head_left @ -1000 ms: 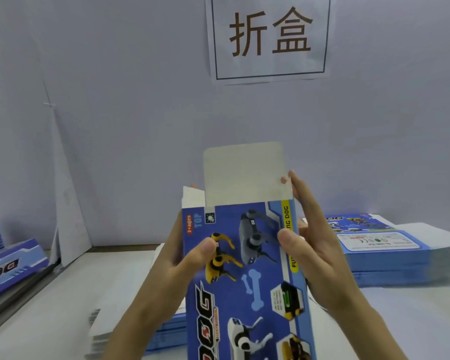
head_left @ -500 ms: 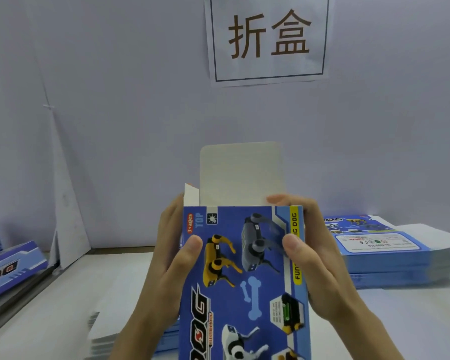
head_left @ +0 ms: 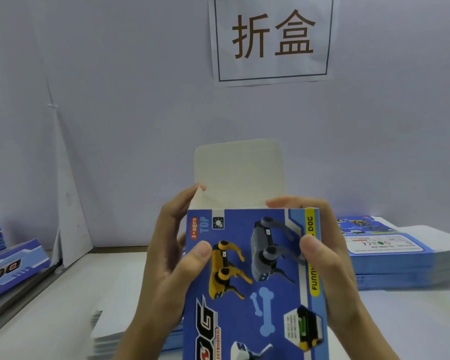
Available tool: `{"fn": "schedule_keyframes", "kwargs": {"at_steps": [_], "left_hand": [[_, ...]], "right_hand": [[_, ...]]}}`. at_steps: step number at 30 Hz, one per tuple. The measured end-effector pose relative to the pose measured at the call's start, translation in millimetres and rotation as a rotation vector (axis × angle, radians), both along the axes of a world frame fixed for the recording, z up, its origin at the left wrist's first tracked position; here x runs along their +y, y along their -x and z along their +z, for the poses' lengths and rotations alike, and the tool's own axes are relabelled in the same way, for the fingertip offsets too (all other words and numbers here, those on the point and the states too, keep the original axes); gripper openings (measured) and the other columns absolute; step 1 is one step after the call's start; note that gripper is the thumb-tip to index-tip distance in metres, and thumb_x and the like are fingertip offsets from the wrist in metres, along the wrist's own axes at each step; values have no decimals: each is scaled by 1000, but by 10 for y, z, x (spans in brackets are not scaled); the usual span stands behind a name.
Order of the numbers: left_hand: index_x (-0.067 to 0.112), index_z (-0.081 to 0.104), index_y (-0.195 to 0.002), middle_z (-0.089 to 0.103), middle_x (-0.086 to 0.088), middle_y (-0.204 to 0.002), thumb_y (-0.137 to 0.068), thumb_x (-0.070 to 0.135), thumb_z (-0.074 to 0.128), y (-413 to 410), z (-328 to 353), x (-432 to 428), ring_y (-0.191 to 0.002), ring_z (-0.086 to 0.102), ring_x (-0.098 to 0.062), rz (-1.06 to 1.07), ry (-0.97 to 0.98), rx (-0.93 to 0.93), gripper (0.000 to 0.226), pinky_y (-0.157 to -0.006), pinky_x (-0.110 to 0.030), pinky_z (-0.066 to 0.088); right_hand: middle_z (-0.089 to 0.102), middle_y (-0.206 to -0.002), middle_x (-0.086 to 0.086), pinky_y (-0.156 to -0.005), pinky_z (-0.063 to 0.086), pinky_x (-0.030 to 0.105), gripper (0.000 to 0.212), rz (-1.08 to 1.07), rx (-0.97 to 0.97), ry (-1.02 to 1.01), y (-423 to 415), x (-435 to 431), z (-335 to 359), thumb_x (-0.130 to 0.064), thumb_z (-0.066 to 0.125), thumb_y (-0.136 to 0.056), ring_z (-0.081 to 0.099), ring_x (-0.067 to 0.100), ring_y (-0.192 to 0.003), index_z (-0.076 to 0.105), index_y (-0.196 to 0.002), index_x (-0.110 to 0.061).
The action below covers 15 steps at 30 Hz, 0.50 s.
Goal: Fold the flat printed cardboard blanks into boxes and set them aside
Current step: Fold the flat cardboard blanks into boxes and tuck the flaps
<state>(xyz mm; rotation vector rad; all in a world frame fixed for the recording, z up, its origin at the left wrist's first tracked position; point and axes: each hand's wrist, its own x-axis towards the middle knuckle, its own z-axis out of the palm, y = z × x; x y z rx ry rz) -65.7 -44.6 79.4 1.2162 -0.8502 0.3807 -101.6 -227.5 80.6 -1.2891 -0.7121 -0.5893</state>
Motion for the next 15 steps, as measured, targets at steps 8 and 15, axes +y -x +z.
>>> {"fn": "schedule_keyframes", "kwargs": {"at_steps": [8,15], "left_hand": [[29,52,-62,51,11,-57,-76,24,56,-26,-68,-42,-45,51,-5,-80,119,37,15,-46,-17,46],[27,60,-83,63,7,-98,-77,33,59,-55,-18,-1,-75,67,-9,39,63,13,9,-56,-21,54]], "right_hand": [[52,-76,11,-55,48,28,18,-60,8,47,22,58,-4,-32,58,-72,53,23,-62,58,-90,-30],[56,-93,1,-62,51,32,20,-133,-17,36,-17,30,-6,-35,60,-70,58,21,-74,58,-90,-33]]}}
